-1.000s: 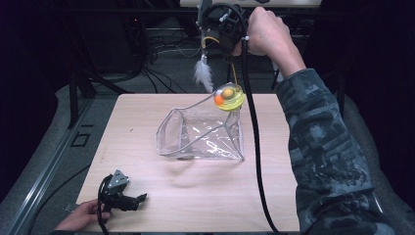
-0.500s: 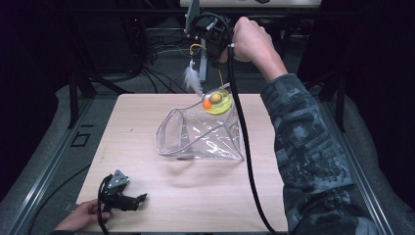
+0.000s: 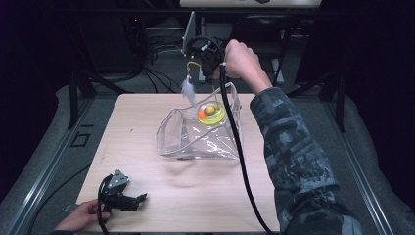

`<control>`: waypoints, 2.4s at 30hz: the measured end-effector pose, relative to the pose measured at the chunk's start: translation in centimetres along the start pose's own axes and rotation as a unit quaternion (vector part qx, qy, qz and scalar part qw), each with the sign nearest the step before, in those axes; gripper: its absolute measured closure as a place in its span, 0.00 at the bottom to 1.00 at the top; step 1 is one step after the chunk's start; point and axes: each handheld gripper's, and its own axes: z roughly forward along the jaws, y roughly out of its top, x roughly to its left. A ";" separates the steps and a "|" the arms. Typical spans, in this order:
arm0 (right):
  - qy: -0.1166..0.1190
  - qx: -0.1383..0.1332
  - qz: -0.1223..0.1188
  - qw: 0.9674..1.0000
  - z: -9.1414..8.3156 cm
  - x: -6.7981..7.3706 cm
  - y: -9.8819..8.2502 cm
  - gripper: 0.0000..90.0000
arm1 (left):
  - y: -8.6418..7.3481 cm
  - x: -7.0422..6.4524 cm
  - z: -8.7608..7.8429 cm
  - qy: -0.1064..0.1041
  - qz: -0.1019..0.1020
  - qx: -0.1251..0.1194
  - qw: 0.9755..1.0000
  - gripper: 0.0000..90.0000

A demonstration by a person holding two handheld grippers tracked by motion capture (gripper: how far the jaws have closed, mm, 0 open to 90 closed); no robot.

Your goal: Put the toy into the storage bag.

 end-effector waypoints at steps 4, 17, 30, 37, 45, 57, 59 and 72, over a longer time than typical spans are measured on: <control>0.011 0.003 0.002 1.000 1.5 0.0 -0.3 0.98 | 0.0 0.0 0.0 0.000 0.000 0.000 1.000 0.00; 0.043 0.022 0.019 0.999 6.0 -0.5 -2.2 0.98 | 0.0 0.0 0.0 -0.001 0.000 0.000 1.000 0.00; 0.059 0.042 0.030 0.997 9.5 -0.5 -4.1 0.98 | 0.0 0.0 0.0 0.000 0.001 0.000 1.000 0.00; 0.066 0.052 0.032 0.996 10.6 -0.4 -4.7 0.98 | 0.0 0.0 0.0 0.000 0.001 0.000 1.000 0.00; 0.066 0.074 0.030 0.995 12.1 0.3 -4.8 0.97 | 0.0 0.0 0.0 0.000 0.000 -0.002 1.000 0.00; 0.067 0.088 0.034 0.993 12.7 0.2 -5.0 0.97 | 0.0 0.0 0.0 -0.001 0.000 0.000 1.000 0.00; 0.068 0.086 0.035 0.993 12.7 0.2 -5.0 0.93 | 0.0 0.0 0.0 -0.001 0.000 0.000 1.000 0.00; 0.048 0.014 0.040 0.998 9.1 0.1 -5.5 0.67 | 0.0 0.0 0.0 -0.001 0.000 0.000 1.000 0.00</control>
